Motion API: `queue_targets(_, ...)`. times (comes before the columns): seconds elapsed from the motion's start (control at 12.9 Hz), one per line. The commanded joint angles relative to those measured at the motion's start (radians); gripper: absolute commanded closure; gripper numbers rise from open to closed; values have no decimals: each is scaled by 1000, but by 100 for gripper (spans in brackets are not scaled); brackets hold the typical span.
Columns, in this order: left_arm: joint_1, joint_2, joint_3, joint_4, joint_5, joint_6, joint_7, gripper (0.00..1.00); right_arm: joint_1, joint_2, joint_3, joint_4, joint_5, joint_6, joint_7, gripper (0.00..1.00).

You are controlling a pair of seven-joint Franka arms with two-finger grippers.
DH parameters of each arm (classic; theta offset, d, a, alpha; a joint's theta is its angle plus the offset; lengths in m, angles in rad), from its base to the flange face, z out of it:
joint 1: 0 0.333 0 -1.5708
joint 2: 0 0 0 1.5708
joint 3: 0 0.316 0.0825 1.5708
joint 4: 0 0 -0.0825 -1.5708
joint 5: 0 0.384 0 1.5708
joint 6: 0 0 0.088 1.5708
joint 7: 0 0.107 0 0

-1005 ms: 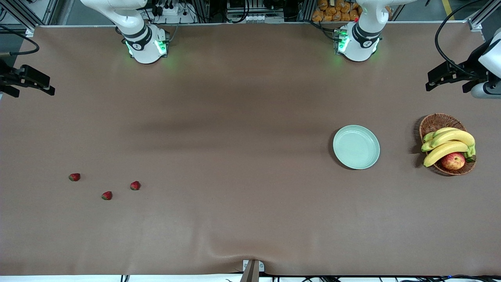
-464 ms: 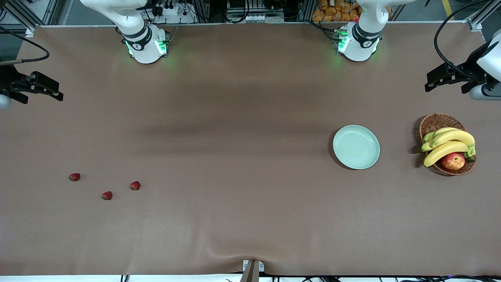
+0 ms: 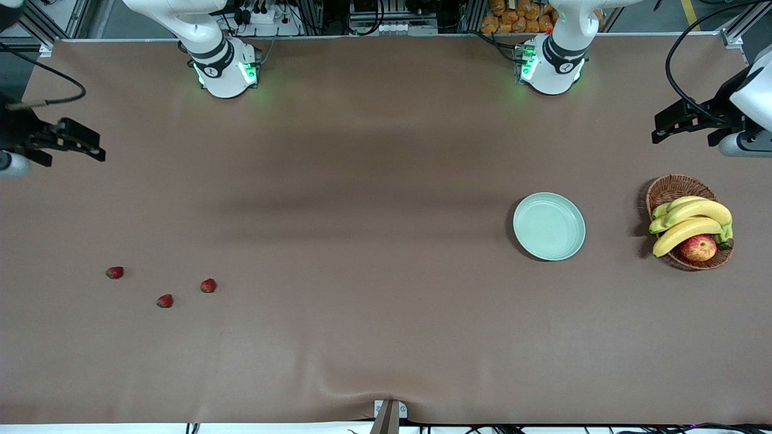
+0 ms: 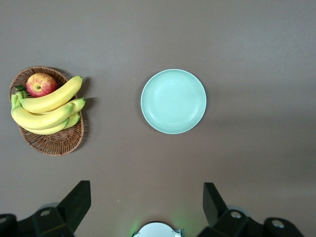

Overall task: Collect all strawberries into plate
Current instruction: 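Reach down and grasp a red strawberry with the right gripper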

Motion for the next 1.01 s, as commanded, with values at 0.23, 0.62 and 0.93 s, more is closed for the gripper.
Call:
queue_targets(0.23, -1, 3, -3, -14, -7, 12, -17, 0, 66, 227, -14, 3, 14, 208, 8, 0)
queue_targets(0.62, -8, 6, -3, -18, -7, 20, -17, 0, 66, 449, -18, 12, 16, 463, 21, 0)
queue_targets(0.93, -9, 6, -3, -17, -8, 21, -17, 0, 17, 597, -20, 17, 14, 588, 110, 0)
